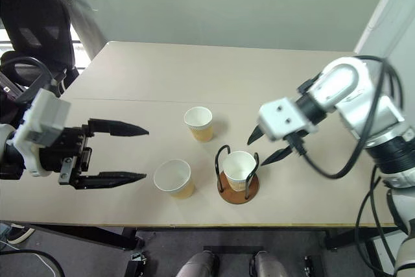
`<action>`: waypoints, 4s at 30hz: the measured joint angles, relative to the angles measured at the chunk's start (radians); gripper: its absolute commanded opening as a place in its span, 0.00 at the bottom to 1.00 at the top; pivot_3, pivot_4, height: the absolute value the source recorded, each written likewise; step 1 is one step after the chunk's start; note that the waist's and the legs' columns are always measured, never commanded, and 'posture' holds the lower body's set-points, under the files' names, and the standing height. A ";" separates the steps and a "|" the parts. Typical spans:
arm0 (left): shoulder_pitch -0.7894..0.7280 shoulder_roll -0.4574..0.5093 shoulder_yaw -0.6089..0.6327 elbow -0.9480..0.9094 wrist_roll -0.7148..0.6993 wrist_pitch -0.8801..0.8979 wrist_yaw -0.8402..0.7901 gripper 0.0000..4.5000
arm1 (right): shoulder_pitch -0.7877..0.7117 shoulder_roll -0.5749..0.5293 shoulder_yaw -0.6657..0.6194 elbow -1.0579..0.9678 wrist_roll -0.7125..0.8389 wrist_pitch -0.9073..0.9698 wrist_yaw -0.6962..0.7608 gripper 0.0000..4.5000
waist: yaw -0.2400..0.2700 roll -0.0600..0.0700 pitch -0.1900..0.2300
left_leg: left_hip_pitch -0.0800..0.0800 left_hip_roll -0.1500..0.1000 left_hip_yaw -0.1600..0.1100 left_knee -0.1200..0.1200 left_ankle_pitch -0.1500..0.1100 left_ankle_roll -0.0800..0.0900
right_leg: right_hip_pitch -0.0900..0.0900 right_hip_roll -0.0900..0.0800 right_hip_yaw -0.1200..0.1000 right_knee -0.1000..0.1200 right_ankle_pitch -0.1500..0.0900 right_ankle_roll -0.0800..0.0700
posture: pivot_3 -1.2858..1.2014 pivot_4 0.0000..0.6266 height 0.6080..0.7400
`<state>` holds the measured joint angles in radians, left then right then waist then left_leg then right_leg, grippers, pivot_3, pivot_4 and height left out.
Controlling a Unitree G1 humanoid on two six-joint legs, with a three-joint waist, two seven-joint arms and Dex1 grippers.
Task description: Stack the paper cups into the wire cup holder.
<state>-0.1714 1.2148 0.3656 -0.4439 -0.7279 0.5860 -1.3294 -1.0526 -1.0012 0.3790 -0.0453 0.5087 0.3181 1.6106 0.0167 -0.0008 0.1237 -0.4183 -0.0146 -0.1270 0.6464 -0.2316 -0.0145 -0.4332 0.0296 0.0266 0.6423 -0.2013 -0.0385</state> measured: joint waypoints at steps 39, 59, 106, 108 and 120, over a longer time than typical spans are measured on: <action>-0.424 -0.134 -0.565 0.302 0.374 -0.374 -0.243 1.00 | 0.575 -0.307 -0.606 -0.243 0.117 0.295 -0.151 0.99 | 0.005 0.000 0.000 | -0.001 -0.001 0.000 0.002 -0.001 0.010 | 0.003 0.000 0.002 -0.001 -0.001 0.024 | 0.52 0.24 1.00; -0.378 -0.072 -0.689 0.256 0.402 -0.381 -0.246 1.00 | 0.536 -0.298 -0.550 -0.254 0.096 0.287 -0.200 0.99 | 0.006 0.001 -0.001 | 0.000 -0.002 0.000 0.005 -0.002 0.011 | 0.004 0.000 0.002 0.000 -0.002 0.023 | 0.52 0.24 1.00; -1.314 -0.346 -1.080 0.815 -0.005 -0.700 -0.251 0.01 | 0.736 -0.337 -0.859 -0.326 0.109 0.340 -0.160 1.00 | 0.023 0.011 0.001 | -0.018 -0.002 0.005 0.020 -0.006 0.013 | 0.003 -0.001 0.004 -0.017 0.004 0.041 | 0.52 0.24 1.00; -1.315 -0.349 -1.107 0.786 -0.046 -0.710 -0.251 0.01 | 0.758 -0.334 -0.989 -0.364 0.141 0.388 -0.133 1.00 | 0.027 0.011 0.000 | -0.019 -0.002 0.006 0.021 -0.007 0.014 | 0.004 -0.001 0.005 -0.017 0.003 0.043 | 0.52 0.24 1.00; -1.352 -0.337 -1.276 0.669 -0.208 -0.761 -0.251 0.01 | 0.915 -0.305 -1.180 -0.526 0.157 0.518 -0.165 1.00 | 0.028 0.012 0.001 | -0.014 -0.004 0.007 0.029 -0.017 0.030 | 0.007 -0.002 0.006 -0.015 0.003 0.044 | 0.52 0.24 1.00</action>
<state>-1.5238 0.8774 -0.9106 0.2255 -0.9364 -0.1749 -1.5807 -0.1374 -1.3063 -0.8008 -0.5713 0.6657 0.8365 1.4453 0.0445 0.0113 0.1245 -0.4321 -0.0181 -0.1199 0.6753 -0.2485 0.0155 -0.4257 0.0271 0.0327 0.6274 -0.1982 0.0056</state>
